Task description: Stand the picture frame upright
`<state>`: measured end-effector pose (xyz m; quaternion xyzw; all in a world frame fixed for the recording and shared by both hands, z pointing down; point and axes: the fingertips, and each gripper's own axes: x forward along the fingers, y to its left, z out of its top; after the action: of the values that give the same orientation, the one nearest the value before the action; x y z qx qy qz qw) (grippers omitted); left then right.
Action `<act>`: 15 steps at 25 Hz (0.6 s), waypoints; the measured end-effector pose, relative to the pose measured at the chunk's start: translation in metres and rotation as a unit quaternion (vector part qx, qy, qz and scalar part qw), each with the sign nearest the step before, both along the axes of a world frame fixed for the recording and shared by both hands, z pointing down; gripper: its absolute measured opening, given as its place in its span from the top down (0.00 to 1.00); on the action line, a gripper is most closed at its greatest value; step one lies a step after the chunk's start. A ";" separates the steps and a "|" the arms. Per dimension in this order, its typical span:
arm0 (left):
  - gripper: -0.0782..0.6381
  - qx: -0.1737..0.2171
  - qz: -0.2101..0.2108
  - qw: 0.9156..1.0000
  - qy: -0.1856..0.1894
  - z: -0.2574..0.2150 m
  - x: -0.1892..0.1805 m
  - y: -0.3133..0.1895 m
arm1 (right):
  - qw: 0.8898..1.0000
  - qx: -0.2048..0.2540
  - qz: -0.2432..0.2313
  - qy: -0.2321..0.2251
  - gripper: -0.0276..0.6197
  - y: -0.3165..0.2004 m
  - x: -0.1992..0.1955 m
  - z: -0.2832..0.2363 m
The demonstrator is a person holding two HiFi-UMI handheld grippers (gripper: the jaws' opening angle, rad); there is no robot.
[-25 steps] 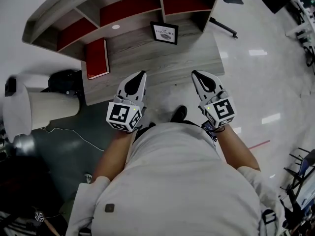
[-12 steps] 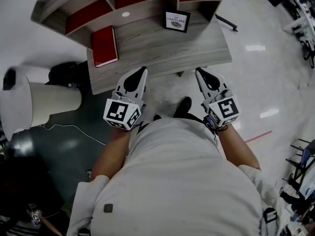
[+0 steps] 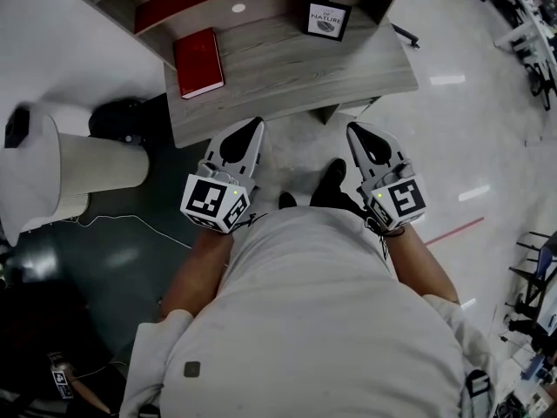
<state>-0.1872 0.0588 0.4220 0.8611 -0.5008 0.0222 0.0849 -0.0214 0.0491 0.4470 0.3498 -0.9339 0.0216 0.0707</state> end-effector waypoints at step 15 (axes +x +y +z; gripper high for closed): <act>0.87 0.015 0.008 1.000 0.005 -0.011 -0.009 0.076 | 1.000 0.006 0.017 -0.012 0.93 0.084 -0.002 -0.010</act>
<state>-0.1958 0.1348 0.4113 0.8665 -0.4935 0.0115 0.0741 -0.0230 0.1329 0.4368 0.3654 -0.9289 0.0217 0.0572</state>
